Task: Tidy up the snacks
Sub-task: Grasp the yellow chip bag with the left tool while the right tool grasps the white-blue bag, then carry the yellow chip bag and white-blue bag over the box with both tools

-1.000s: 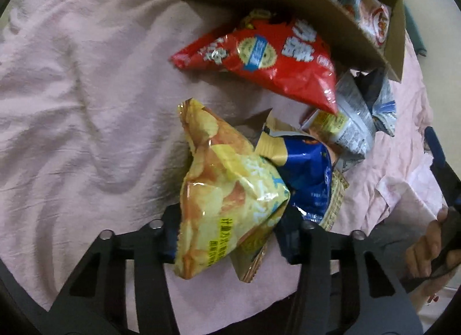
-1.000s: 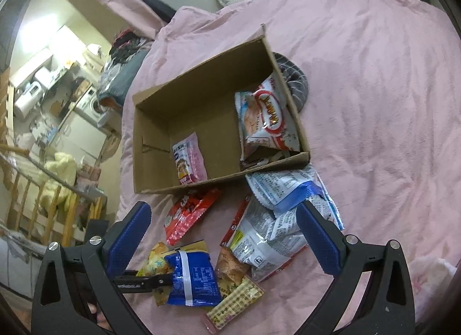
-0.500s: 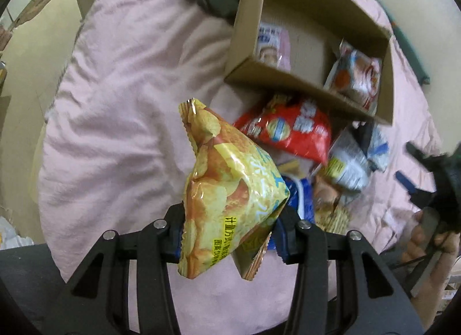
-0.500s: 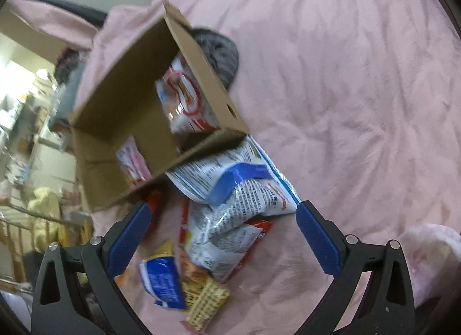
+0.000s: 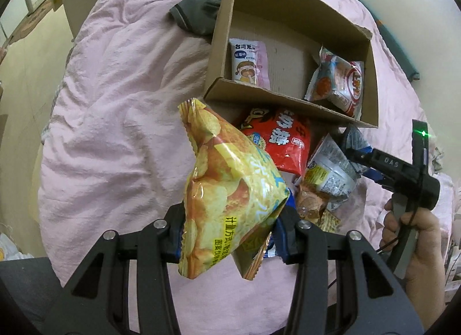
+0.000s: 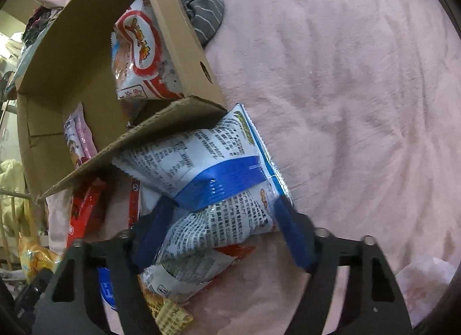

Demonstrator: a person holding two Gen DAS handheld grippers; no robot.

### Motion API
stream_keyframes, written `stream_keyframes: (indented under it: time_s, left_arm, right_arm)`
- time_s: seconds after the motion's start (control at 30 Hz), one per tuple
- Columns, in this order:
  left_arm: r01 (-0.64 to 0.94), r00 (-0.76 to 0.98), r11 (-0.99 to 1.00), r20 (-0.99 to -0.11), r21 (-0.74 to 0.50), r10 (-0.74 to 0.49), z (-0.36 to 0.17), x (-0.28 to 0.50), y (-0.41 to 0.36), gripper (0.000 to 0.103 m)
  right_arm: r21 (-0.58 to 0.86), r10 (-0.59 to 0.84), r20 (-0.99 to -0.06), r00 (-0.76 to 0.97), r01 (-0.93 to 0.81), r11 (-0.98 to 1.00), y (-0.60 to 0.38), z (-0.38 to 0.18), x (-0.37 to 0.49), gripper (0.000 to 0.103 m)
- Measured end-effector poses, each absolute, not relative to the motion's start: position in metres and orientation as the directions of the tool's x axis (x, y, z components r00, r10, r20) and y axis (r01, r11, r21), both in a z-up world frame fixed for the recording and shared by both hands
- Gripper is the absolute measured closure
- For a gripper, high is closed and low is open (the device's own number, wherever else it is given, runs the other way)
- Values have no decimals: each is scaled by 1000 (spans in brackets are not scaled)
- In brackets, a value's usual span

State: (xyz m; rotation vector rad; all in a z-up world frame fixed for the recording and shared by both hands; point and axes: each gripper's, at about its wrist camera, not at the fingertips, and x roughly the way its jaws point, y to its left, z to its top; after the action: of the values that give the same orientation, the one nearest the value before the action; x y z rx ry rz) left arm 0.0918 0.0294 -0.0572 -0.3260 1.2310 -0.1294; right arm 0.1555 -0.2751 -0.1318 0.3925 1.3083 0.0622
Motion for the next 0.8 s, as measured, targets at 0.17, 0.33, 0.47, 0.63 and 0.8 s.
stream_keyframes:
  time_s: [0.17,0.33,0.47,0.63,0.8]
  left_arm:
    - [-72,349,946,-896,-317,-274,-52,90,30,61]
    - [-85,347,947,-901,-308,-262,-55,90,31,61]
    - [-87,351,949,-900,-304,-257,-55,91,30,61]
    - [-87,382,958,-897,-274,-222,-51,92,29,61]
    - [-95,401,965,-897,-244,-188,-52,92,32,61]
  right_arm:
    - [305,254,-921,296,142,942,-276,-120,149,47]
    - [316,262,-909,324,126,940,-281,-105,134,50]
    - [325,265,-902,340,135,936,-294,-98,123,51]
    - [334,256,-893,371,164,928,-308,-89,114,52]
    - [339,234,-879,415,198,920,-326,-80,107,54]
